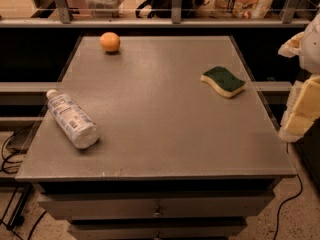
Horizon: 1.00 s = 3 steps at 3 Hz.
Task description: Move sponge near orange
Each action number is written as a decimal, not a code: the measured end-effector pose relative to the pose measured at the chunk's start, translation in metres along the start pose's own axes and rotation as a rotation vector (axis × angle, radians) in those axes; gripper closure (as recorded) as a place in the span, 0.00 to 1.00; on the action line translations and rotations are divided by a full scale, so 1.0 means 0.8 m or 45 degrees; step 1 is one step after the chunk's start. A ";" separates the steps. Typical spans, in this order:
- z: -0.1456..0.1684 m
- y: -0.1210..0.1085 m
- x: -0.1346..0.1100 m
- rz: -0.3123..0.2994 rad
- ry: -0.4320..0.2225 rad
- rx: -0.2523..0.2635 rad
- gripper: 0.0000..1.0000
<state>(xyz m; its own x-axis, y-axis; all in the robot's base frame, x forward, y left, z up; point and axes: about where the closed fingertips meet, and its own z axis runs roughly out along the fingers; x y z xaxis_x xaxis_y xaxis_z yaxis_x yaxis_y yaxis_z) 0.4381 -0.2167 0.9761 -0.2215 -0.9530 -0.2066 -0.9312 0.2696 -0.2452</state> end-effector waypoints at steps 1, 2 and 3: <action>0.000 0.000 0.000 0.000 0.000 0.000 0.00; 0.007 -0.007 0.003 0.026 -0.053 -0.003 0.00; 0.022 -0.023 0.002 0.071 -0.158 0.005 0.00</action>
Offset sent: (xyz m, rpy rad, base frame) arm 0.0173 -0.0091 -0.0168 0.1201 0.0069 -0.0209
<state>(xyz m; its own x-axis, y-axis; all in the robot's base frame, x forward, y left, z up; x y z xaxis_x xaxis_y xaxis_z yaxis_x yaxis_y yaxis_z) 0.4600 -0.2208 0.9635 -0.2357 -0.9122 -0.3353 -0.9172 0.3228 -0.2336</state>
